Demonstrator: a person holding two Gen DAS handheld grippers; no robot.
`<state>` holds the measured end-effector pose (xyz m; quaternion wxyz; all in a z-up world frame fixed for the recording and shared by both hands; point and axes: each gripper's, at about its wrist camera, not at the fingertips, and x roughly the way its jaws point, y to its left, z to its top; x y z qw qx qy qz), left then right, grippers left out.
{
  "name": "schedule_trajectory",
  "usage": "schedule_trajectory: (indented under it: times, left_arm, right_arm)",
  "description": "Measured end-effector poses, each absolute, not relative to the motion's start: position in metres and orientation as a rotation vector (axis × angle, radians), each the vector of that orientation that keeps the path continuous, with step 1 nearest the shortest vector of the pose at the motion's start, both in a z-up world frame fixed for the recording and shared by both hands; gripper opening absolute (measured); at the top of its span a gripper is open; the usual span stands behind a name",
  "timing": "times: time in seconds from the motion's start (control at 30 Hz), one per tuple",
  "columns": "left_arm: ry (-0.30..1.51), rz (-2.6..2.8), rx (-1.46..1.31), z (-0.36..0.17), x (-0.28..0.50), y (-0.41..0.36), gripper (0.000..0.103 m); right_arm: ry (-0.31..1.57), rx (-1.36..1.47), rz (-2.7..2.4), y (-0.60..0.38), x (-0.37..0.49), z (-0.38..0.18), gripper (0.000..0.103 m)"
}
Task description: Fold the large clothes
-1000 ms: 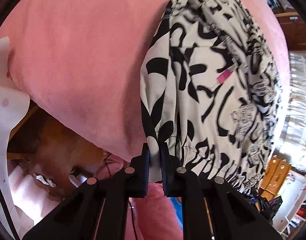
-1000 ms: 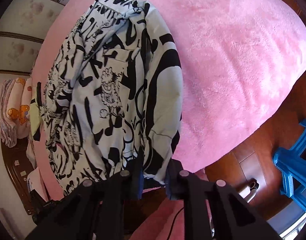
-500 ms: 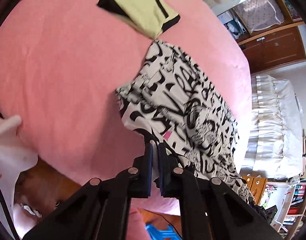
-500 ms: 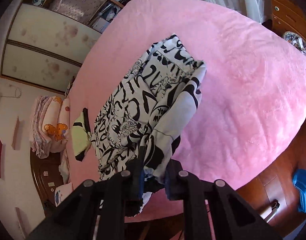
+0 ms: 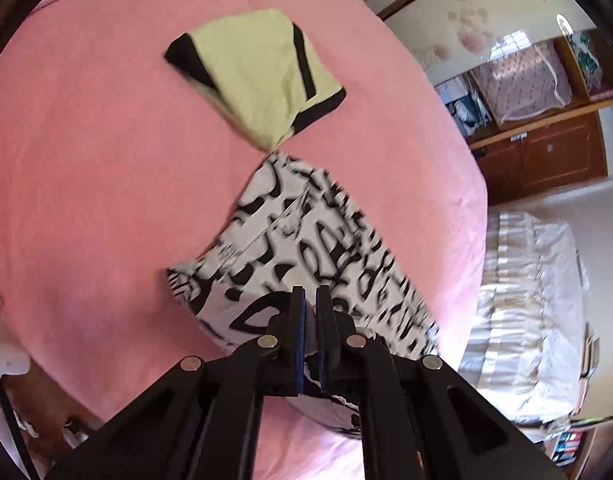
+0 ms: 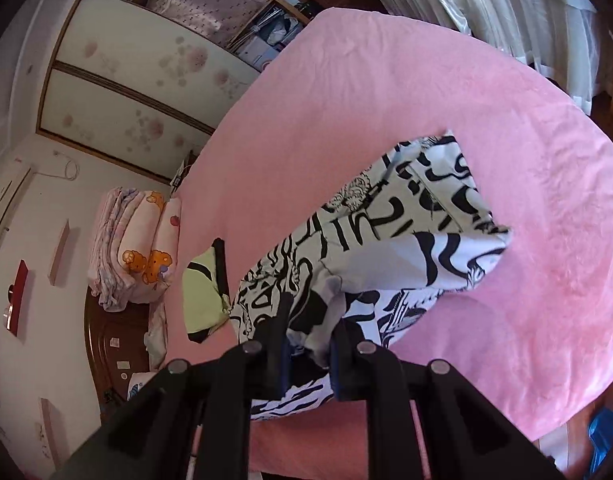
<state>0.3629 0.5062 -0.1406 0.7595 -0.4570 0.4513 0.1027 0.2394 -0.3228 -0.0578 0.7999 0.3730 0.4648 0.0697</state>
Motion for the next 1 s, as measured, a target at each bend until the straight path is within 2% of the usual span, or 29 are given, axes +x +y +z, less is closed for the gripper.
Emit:
schedule_trajectory:
  times: [0.07, 0.33, 0.5, 0.6, 0.8, 0.83, 1.0]
  left_arm:
    - [0.951, 0.233, -0.979, -0.136, 0.389, 0.508, 0.000]
    - [0.809, 0.277, -0.890, -0.117, 0.491, 0.515, 0.000]
    - [0.928, 0.351, -0.774, -0.153, 0.534, 0.505, 0.000]
    - [1.083, 0.277, -0.710, -0.193, 0.557, 0.495, 0.009]
    - [1.327, 0.029, -0.510, -0.264, 0.593, 0.469, 0.042]
    - [1.353, 0.012, -0.462, -0.272, 0.598, 0.465, 0.049]
    - [1.424, -0.034, -0.263, -0.300, 0.617, 0.456, 0.058]
  right_arm:
    - [0.999, 0.775, 0.175, -0.325, 0.268, -0.057, 0.013]
    - [1.011, 0.686, 0.278, -0.330, 0.389, -0.084, 0.013]
    - [1.018, 0.642, 0.307, -0.327, 0.454, -0.121, 0.013]
    - [1.051, 0.644, 0.307, -0.325, 0.479, -0.147, 0.013]
    - [1.087, 0.610, 0.331, -0.324, 0.489, -0.169, 0.013]
    - [1.095, 0.610, 0.335, -0.326, 0.490, -0.172, 0.013]
    - [1.121, 0.581, 0.346, -0.328, 0.491, -0.176, 0.013]
